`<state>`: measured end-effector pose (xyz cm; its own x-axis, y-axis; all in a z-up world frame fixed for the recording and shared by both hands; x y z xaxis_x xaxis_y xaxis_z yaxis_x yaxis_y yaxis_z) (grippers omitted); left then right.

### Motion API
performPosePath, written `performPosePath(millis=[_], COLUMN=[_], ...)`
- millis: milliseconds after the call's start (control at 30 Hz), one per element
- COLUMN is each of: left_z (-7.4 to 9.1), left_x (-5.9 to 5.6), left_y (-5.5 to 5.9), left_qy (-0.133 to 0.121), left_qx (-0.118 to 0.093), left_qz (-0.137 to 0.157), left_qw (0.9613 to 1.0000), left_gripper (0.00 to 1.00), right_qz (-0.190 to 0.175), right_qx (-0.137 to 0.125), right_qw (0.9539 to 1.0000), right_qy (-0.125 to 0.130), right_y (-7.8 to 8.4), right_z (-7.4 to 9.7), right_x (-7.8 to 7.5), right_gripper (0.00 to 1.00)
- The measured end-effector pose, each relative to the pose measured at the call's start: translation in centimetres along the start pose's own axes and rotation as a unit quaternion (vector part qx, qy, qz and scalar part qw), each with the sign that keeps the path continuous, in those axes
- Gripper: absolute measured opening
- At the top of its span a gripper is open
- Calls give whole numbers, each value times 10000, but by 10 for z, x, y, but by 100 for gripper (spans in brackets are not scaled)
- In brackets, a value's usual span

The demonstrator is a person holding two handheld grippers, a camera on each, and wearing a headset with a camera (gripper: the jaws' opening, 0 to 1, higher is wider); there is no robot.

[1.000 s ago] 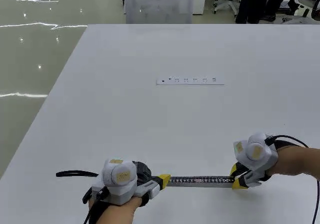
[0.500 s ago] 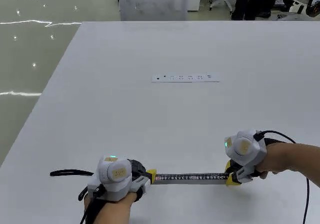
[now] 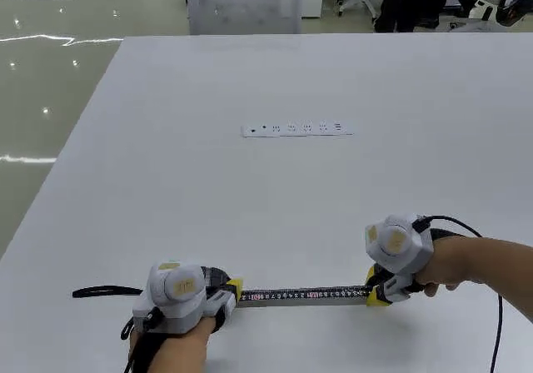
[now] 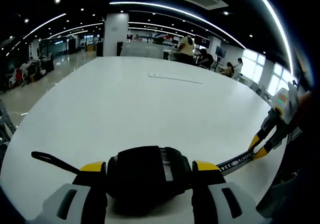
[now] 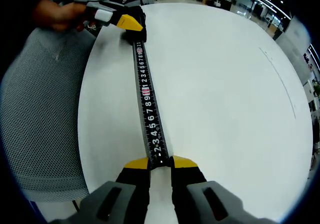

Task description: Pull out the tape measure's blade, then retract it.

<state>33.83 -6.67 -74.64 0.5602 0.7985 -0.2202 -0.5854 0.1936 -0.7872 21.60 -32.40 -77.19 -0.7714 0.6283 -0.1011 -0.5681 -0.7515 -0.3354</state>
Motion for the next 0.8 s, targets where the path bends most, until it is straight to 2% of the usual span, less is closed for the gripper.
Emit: performPosePath(millis=[67,133,533,800], left_z=[-1,-1,-2,0], left_x=[2,2,0,0], left_y=[2,2,4,3], left_qy=[52,134,104,145], left_qx=[-5,12,266,232], left_qz=[125,107,-215,-226], left_qw=[9999,9999,9994,9994], left_gripper=[66,66,64,63], right_qz=[-13,-28,-65,-13], right_qx=[16,32,-33,-87], right_qw=[10000,10000,10000,9999], right_qy=[10,24,60,57], right_y=[0,0,1,0], right_z=[1,1,0,2], right_x=[0,0,1,1], right_gripper=[14,14,14,14])
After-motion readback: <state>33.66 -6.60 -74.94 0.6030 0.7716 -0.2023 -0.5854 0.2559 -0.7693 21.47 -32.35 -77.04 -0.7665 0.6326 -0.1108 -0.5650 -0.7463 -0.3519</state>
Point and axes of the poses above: the centre of the closed fingertips' face, and the gripper's own axes: z roughly backward along the fingers, x roughly to its left, y roughly out of its underside, the point moved 3 cm from there along z, roughly backward along the fingers, and after that the axes turned 8 degrees about y, right-handed, at the moved point
